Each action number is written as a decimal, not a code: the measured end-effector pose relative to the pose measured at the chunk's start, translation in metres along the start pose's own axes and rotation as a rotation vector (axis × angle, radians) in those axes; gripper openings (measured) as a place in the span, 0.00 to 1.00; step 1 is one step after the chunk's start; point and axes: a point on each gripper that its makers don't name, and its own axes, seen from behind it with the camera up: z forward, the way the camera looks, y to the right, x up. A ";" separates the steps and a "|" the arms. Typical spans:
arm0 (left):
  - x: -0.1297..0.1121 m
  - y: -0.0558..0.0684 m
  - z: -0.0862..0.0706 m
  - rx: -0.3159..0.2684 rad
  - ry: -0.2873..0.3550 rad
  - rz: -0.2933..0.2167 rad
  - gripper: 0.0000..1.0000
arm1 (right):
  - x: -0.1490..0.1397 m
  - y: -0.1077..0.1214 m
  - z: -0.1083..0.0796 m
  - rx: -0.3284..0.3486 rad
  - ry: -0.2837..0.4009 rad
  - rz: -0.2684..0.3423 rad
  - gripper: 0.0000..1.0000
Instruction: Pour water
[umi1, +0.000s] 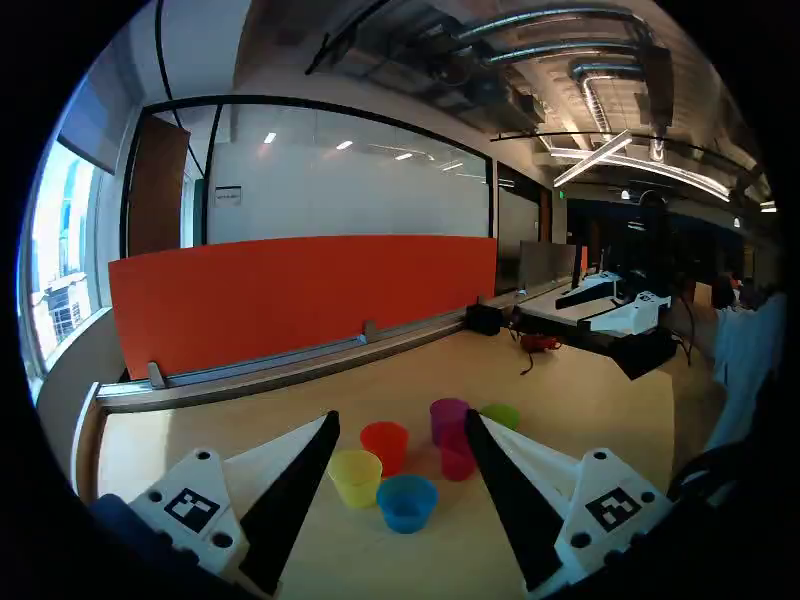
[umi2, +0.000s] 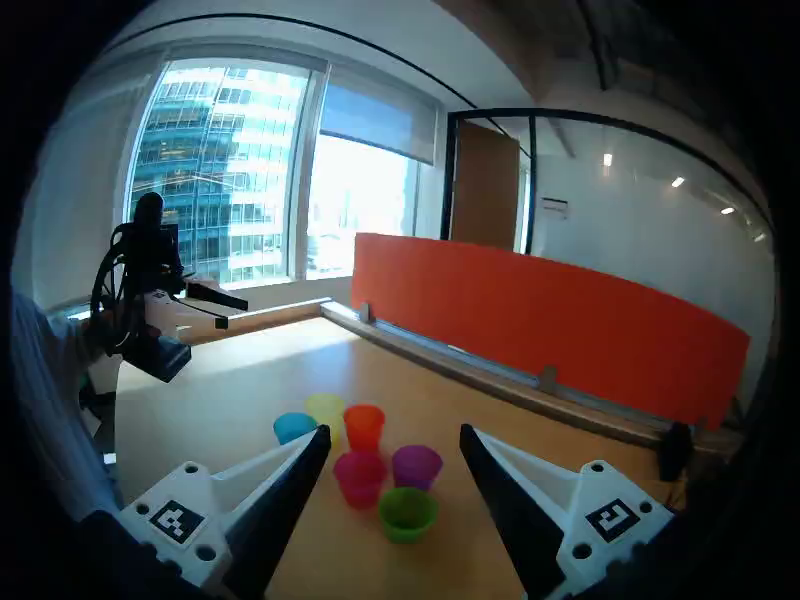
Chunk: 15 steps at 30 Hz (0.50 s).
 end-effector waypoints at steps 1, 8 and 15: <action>-0.003 0.000 0.001 -0.001 -0.005 0.003 0.93 | -0.003 0.000 0.001 0.001 -0.006 0.001 1.00; -0.024 0.003 0.007 -0.013 -0.038 0.016 0.93 | -0.024 0.000 0.008 0.003 -0.045 0.007 1.00; -0.047 0.003 0.016 -0.016 -0.071 0.013 0.93 | -0.046 -0.001 0.014 0.008 -0.085 0.004 1.00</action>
